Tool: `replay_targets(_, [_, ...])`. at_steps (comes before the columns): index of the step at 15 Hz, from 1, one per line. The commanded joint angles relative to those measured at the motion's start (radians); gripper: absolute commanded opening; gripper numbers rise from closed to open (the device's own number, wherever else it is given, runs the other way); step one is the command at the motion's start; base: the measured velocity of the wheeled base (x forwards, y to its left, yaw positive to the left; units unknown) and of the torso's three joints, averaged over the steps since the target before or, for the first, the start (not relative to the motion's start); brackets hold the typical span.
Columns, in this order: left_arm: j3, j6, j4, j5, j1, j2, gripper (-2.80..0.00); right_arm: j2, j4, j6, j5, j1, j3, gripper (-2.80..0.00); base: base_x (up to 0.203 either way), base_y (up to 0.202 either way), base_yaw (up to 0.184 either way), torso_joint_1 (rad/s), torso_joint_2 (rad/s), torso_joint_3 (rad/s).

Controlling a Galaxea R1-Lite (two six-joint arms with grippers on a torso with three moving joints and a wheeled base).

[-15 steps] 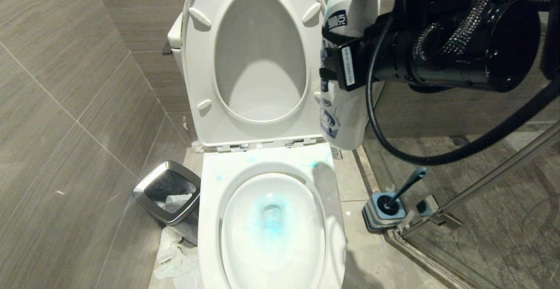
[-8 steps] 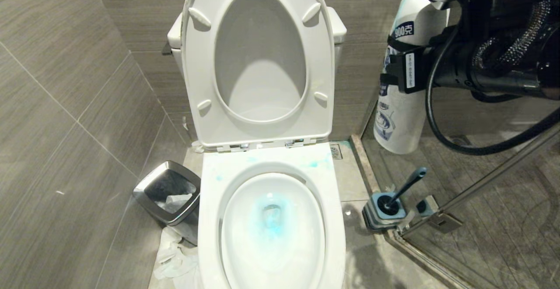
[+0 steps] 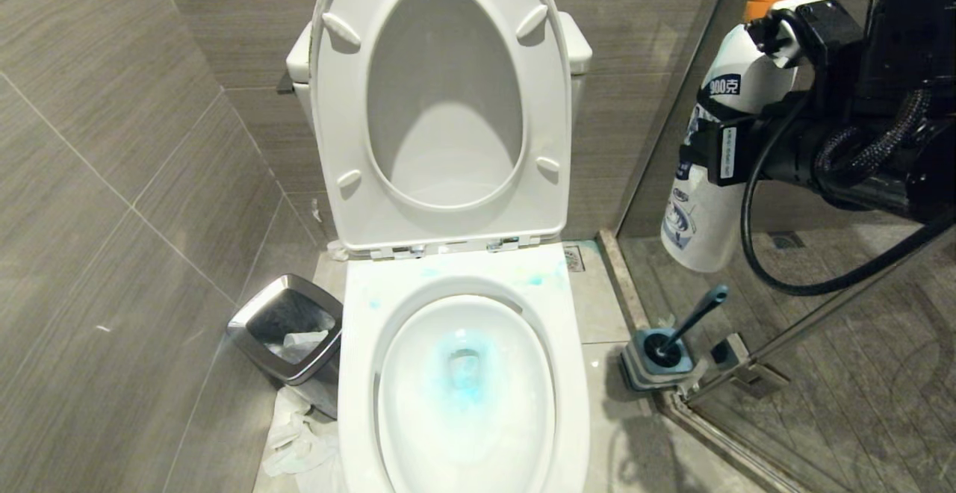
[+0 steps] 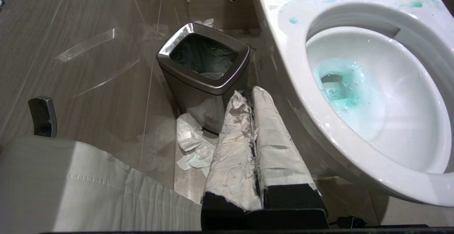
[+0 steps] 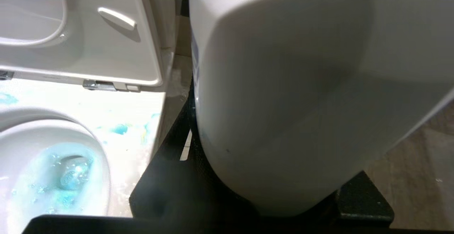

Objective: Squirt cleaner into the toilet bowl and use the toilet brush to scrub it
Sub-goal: Place the cleaning agent on the floor

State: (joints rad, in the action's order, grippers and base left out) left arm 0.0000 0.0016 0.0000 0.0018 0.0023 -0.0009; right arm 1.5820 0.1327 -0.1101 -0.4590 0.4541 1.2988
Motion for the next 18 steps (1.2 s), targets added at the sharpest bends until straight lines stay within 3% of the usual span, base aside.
replay_targets(1, [0.000, 0.000, 0.000, 0.000, -0.001, 0.001, -2.80, 0.002, 0.114, -0.013, 0.105, -0.076, -0.092, -2.80, 0.000, 0.000, 0.000, 0.000, 0.00, 0.000])
replay_targets(5, [0.000, 0.000, 0.000, 0.000, -0.001, 0.001, -2.80, 0.054, 0.402, -0.024, 0.210, -0.143, -0.231, -2.80, 0.000, 0.000, 0.000, 0.000, 0.00, 0.000])
replay_targets(10, [0.000, 0.000, 0.000, 0.000, -0.001, 0.001, -2.80, 0.208, 0.736, -0.060, 0.245, -0.174, -0.292, -2.80, 0.000, 0.000, 0.000, 0.000, 0.00, 0.000])
replay_targets(12, [0.000, 0.000, 0.000, 0.001, 0.001, 0.001, -2.80, 0.274, 0.879, -0.075, 0.302, -0.195, -0.302, -2.80, 0.000, 0.000, 0.000, 0.000, 0.00, 0.000])
replay_targets(18, [0.000, 0.000, 0.000, 0.000, -0.001, 0.001, -2.80, 0.301, 0.898, -0.095, 0.326, -0.198, -0.320, -2.80, 0.000, 0.000, 0.000, 0.000, 0.00, 0.000])
